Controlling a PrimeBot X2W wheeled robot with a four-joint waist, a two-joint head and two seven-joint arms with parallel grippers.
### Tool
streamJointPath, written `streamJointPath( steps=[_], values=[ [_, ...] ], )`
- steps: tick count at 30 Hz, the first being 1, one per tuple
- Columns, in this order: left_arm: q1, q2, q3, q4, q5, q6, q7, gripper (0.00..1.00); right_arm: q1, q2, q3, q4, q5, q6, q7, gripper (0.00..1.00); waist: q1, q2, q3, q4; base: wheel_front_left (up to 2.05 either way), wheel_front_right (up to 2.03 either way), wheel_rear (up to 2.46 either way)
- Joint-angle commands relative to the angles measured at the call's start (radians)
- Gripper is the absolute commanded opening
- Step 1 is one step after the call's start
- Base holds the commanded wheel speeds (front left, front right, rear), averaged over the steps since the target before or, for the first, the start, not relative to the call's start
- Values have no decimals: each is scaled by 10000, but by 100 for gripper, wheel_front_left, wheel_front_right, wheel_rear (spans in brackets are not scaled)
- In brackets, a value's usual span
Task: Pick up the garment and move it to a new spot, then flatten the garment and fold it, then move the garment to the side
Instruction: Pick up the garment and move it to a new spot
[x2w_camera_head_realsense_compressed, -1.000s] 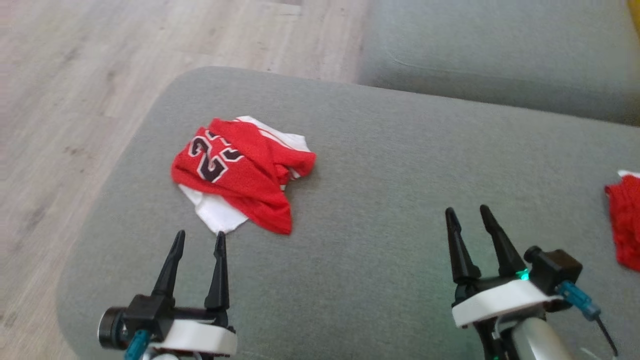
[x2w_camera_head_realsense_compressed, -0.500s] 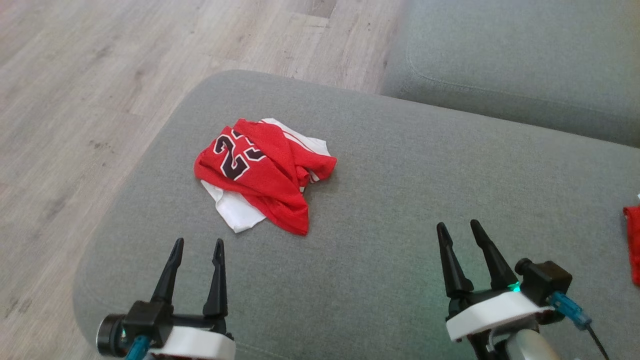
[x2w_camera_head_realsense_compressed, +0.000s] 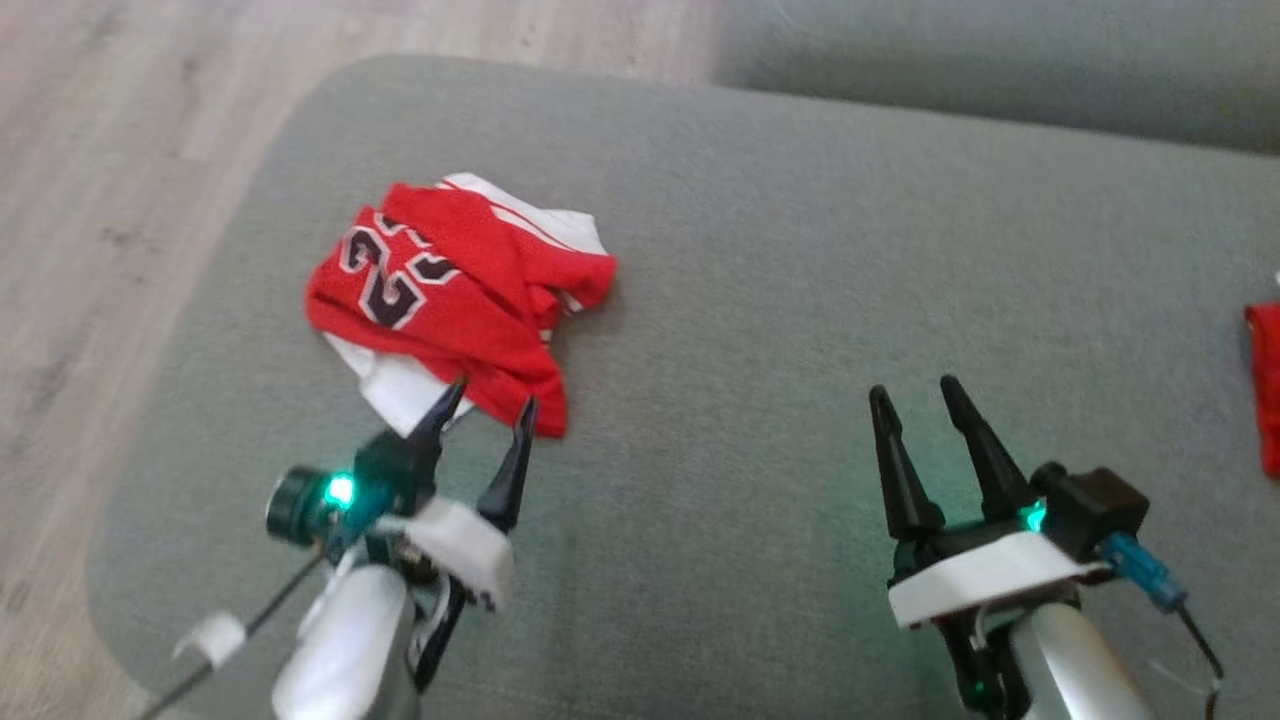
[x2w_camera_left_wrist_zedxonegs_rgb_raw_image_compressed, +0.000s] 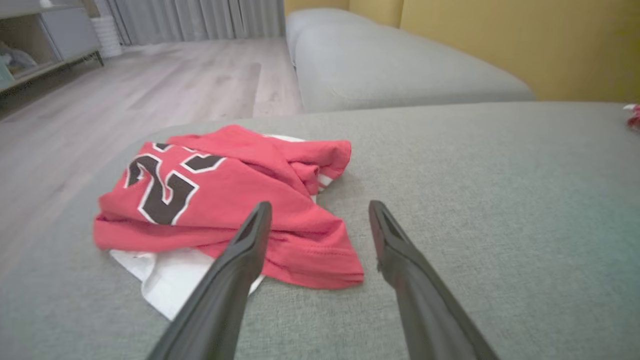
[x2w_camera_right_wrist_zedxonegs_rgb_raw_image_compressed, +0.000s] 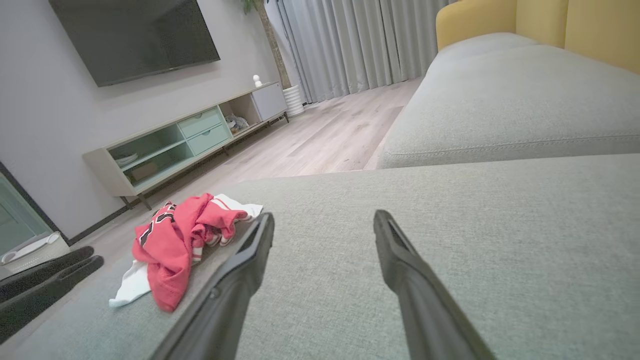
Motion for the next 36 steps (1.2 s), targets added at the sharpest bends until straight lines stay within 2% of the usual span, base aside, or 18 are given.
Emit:
streamJointPath(
  steps=[1,7,12,13,14,15,19,23,27,36],
  values=[
    [-506,223,201,-19,-95,-19,80,100,-376,-24,202,-368,-74,-9,-109,100,-3,0,506,-485,0,0,0],
    [-1746,400,169,1752,-323,-5,782,100,-654,-24,173,-548,-122,-9,-109,100,-3,0,1081,-1018,0,0,0],
    [-2284,399,257,2974,-482,44,805,100,-835,-24,224,-610,-114,-9,-109,100,-3,0,1283,-1266,0,0,0],
    [-2347,399,260,3220,-518,41,848,95,-866,-24,236,-613,-109,-9,-109,100,-3,0,1287,-1298,0,0,0],
    [-2411,402,248,3418,-540,36,837,62,-892,-24,244,-623,-99,-9,-109,100,-3,0,1278,-1329,0,0,0],
    [-2469,402,241,3566,-574,29,752,0,-913,-24,249,-631,-82,-9,-109,100,-3,0,1256,-1357,0,0,0],
    [-2622,326,115,3734,-765,-20,-57,0,-927,-24,270,-592,10,-9,-109,100,-3,0,1036,-1456,0,0,0],
    [-2773,163,-55,3277,-1075,-52,-1232,0,-895,-24,274,-548,98,-9,-109,100,-3,0,756,-1619,0,0,0],
    [-2869,28,-264,2490,-1340,-61,-1560,0,-878,-24,287,-539,171,-9,-109,100,-3,0,586,-1815,0,0,0],
    [-2896,-175,-713,-883,-2007,-32,-1643,0,-942,-24,439,-634,404,-9,-109,100,-3,0,558,-2969,0,0,0]
  ],
)
